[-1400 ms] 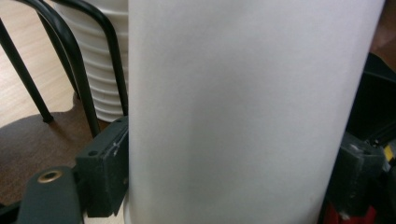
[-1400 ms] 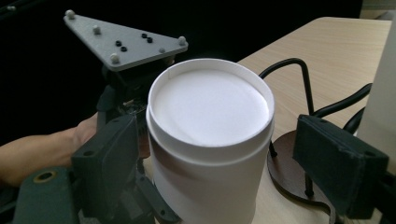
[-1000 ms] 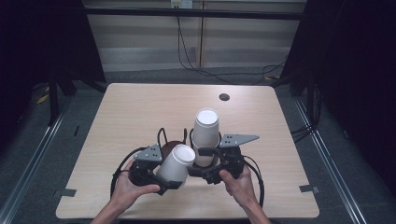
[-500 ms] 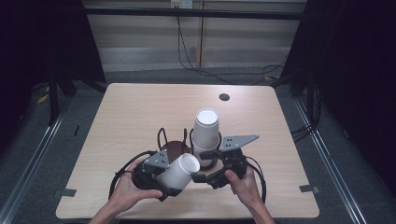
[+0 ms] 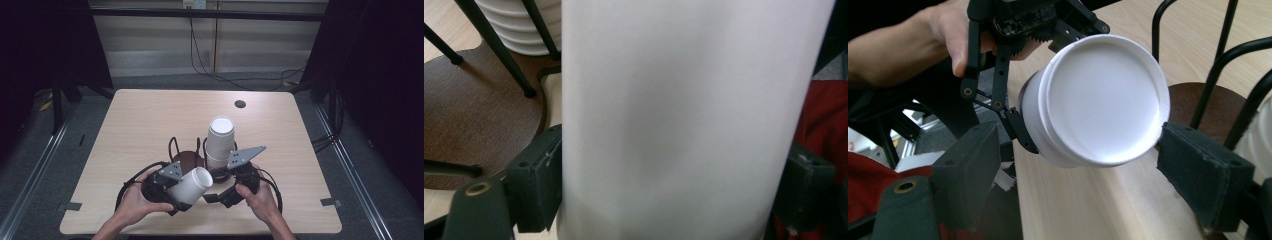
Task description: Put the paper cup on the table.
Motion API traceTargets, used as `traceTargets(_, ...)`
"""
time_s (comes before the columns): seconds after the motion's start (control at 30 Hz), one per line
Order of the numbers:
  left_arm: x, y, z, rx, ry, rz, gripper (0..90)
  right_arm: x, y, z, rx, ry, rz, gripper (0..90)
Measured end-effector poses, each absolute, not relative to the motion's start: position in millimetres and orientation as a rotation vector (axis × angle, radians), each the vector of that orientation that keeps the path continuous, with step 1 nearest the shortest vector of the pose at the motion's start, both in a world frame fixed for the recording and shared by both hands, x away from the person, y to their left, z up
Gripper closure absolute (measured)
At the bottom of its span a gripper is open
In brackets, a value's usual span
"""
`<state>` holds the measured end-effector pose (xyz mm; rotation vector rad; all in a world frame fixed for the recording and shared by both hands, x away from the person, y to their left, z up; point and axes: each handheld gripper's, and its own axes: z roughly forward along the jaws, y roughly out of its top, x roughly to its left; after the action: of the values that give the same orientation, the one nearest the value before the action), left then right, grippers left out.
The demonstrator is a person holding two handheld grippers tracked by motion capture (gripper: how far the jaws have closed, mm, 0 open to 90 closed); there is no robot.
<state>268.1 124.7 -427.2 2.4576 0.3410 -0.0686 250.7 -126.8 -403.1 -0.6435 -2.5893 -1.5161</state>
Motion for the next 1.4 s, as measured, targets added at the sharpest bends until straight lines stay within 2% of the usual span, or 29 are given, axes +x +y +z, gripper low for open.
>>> traceTargets(0.27, 269.4, 118.9, -422.3, 2.548, 0.3, -0.06, 17.4, 252.5, -129.3, -400.1, -0.587, -2.69, -1.442, 15.3)
traceTargets(0.43, 270.9, 118.3, -419.6, 2.574, 0.259, -0.092, 17.5, 255.0, -124.4, -402.5, -0.521, -2.753, -1.244, 15.3)
traceTargets(0.73, 275.0, 117.8, -405.3, 2.638, 0.219, -0.029, 17.9, 264.0, -119.9, -407.0, -0.523, -2.735, -1.121, 14.9)
traceTargets(1.03, 265.5, 106.2, -411.8, 2.744, 0.135, -0.058, 17.9, 264.2, -112.5, -415.5, -0.484, -2.735, -1.011, 14.8)
traceTargets(1.4, 265.4, 98.9, -415.9, 2.803, 0.13, -0.058, 17.9, 264.2, -98.8, -416.6, -0.462, -2.753, -0.903, 15.1)
